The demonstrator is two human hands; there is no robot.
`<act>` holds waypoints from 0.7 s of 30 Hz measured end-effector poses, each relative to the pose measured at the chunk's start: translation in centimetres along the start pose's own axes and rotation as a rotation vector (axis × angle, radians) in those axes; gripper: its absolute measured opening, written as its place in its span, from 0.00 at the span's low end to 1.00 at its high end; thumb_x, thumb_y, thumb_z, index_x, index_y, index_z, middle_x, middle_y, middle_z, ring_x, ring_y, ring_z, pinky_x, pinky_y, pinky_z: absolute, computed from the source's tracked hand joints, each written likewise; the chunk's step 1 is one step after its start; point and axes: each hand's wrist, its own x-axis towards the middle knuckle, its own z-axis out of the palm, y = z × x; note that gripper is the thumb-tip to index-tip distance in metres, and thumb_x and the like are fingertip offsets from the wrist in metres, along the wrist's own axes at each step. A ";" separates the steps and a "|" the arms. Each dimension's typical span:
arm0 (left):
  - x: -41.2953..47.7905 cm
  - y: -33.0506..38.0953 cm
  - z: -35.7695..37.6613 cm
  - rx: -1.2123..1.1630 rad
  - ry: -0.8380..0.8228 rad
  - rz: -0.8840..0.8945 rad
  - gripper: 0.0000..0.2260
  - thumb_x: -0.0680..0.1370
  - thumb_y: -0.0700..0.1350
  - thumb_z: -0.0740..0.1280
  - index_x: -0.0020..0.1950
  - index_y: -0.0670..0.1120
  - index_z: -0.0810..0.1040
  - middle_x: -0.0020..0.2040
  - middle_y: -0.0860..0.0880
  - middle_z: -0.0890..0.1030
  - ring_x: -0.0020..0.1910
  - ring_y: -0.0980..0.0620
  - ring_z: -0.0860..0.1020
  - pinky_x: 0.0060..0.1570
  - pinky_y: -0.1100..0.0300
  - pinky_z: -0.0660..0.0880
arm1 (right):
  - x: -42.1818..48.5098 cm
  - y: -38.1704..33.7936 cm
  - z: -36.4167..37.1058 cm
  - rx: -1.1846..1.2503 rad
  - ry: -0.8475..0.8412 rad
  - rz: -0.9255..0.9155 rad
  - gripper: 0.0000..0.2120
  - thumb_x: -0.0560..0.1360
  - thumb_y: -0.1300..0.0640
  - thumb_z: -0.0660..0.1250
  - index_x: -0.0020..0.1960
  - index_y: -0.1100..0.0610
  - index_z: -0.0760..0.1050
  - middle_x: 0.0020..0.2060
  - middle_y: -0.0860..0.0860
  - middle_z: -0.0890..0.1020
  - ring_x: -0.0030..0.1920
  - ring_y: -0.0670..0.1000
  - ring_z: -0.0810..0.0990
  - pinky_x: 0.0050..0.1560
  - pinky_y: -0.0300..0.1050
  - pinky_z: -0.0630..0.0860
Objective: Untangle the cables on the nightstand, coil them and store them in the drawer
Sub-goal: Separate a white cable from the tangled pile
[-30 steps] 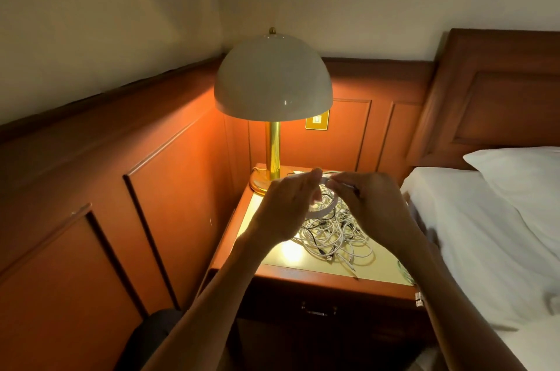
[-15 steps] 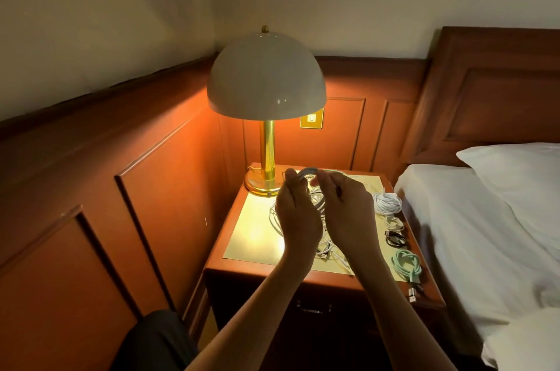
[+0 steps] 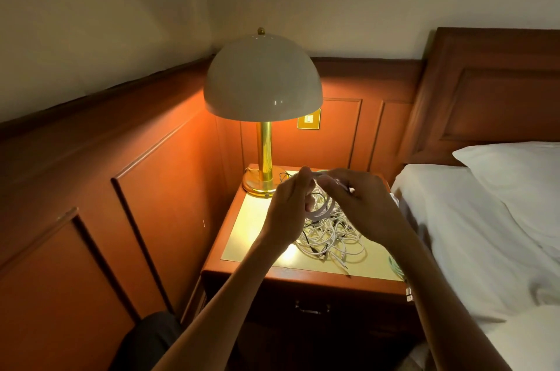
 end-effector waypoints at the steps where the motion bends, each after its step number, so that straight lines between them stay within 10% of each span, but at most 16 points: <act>1: 0.0 0.0 0.1 -0.004 0.012 0.002 0.18 0.86 0.49 0.54 0.40 0.44 0.72 0.27 0.57 0.62 0.27 0.57 0.60 0.32 0.53 0.55 | 0.0 0.0 -0.3 0.031 -0.009 -0.006 0.10 0.80 0.43 0.62 0.58 0.42 0.77 0.31 0.48 0.77 0.33 0.47 0.75 0.36 0.44 0.72; 6: 0.0 0.8 0.2 -0.011 -0.020 0.043 0.20 0.86 0.46 0.53 0.34 0.48 0.65 0.26 0.56 0.62 0.26 0.57 0.60 0.32 0.55 0.55 | -0.1 0.6 -1.1 0.022 0.123 -0.107 0.02 0.81 0.57 0.65 0.53 0.53 0.75 0.31 0.48 0.76 0.29 0.51 0.74 0.29 0.43 0.69; 14: 0.4 -0.3 0.3 0.284 0.190 0.094 0.18 0.86 0.52 0.55 0.38 0.50 0.71 0.25 0.59 0.69 0.26 0.58 0.68 0.30 0.65 0.63 | -1.0 0.4 2.0 0.567 0.056 0.512 0.13 0.81 0.62 0.61 0.46 0.53 0.84 0.42 0.50 0.85 0.44 0.53 0.81 0.43 0.47 0.77; 18: 0.0 -0.5 -0.1 0.399 0.223 0.169 0.16 0.85 0.51 0.56 0.40 0.48 0.74 0.27 0.57 0.70 0.27 0.58 0.72 0.27 0.66 0.64 | -1.6 0.2 1.7 0.689 0.002 0.549 0.07 0.75 0.50 0.71 0.47 0.53 0.85 0.46 0.48 0.87 0.51 0.49 0.84 0.54 0.51 0.78; 21: -0.2 -1.0 0.1 0.434 0.211 0.214 0.18 0.83 0.54 0.55 0.38 0.47 0.74 0.27 0.54 0.71 0.28 0.54 0.72 0.27 0.62 0.64 | -1.5 0.2 1.7 0.575 0.011 0.552 0.01 0.72 0.59 0.75 0.44 0.54 0.85 0.42 0.52 0.87 0.48 0.51 0.86 0.52 0.51 0.80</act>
